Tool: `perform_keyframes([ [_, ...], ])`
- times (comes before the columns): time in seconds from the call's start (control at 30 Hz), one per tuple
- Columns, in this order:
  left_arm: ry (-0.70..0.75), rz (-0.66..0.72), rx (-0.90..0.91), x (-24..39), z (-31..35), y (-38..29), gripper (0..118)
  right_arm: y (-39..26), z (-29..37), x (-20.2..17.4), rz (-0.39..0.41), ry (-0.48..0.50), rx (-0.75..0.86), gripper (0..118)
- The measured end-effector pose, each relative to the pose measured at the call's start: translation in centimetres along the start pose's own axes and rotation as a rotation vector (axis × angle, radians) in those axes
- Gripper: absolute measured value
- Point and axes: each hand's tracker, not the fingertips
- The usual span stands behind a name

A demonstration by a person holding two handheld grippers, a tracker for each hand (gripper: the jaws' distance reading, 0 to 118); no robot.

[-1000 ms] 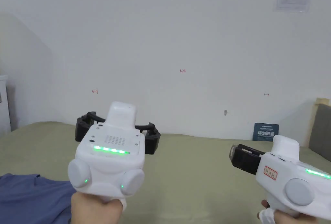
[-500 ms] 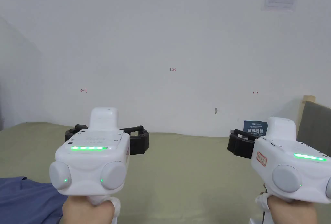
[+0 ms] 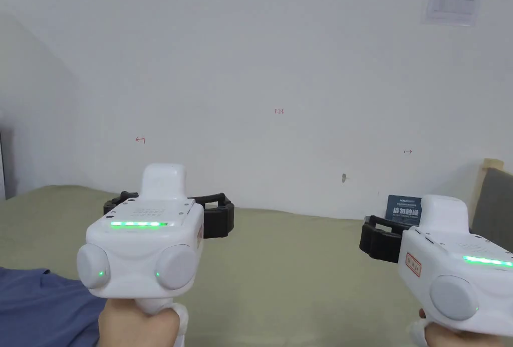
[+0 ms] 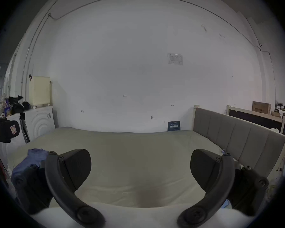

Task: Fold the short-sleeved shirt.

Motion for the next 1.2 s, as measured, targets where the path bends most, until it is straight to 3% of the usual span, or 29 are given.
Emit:
perform_keyframes([
  [0.03, 0.000, -0.008, -0.023, 0.0, -0.1, 0.0, 109, -0.1, 0.0, -0.1, 0.026, -0.027, -0.024, 117],
  [0.07, -0.002, -0.010, -0.022, 0.0, -0.1, -0.1, 89, -0.3, 0.0, -0.2, 0.038, -0.008, -0.032, 107],
  [0.1, -0.009, -0.007, -0.016, -0.1, 0.0, -0.3, 52, -0.4, 0.2, -0.4, 0.048, 0.000, -0.022, 67],
  [0.13, -0.005, -0.003, -0.009, -0.1, -0.3, -0.5, 0, -0.7, 0.4, -0.8, 0.069, -0.004, -0.004, 1],
  [0.17, 0.014, -0.003, -0.015, -0.1, -0.6, -0.7, 0, -1.1, 0.2, -0.8, 0.110, -0.017, -0.025, 1],
  [0.2, 0.044, 0.010, -0.007, -0.2, -0.5, -0.8, 0, -1.2, 0.5, -0.8, 0.103, -0.076, 0.025, 1],
  [0.27, 0.013, 0.027, -0.018, -0.8, -0.4, -1.0, 0, -1.5, 0.6, -0.8, 0.036, 0.035, -0.047, 1],
  [0.37, 0.057, 0.009, -0.023, -1.6, 0.2, -1.2, 0, -1.3, 0.3, -2.4, 0.063, 0.047, -0.069, 1],
  [0.43, 0.079, 0.022, -0.035, -3.1, 0.6, -1.0, 0, -1.2, -0.1, -4.1, 0.061, 0.119, -0.072, 1],
  [0.57, 0.208, 0.019, -0.015, -7.6, 3.4, -0.4, 0, -1.0, -0.2, -9.9, 0.116, 0.247, -0.060, 1],
  [0.8, 0.506, 0.022, -0.025, -18.0, 11.7, -1.5, 0, -2.2, 1.6, -23.2, 0.105, 0.590, -0.081, 1],
  [0.97, 0.656, 0.100, -0.097, -23.5, 17.2, -3.7, 0, -4.3, 3.8, -31.4, 0.113, 0.812, -0.145, 1],
  [1.07, 0.702, 0.083, -0.112, -24.7, 18.7, -4.8, 0, -5.5, 4.5, -33.7, 0.132, 0.861, -0.150, 1],
  [1.2, 0.677, 0.130, -0.160, -26.7, 17.0, -6.5, 0, -6.5, 4.1, -33.8, 0.132, 0.885, -0.183, 1],
])
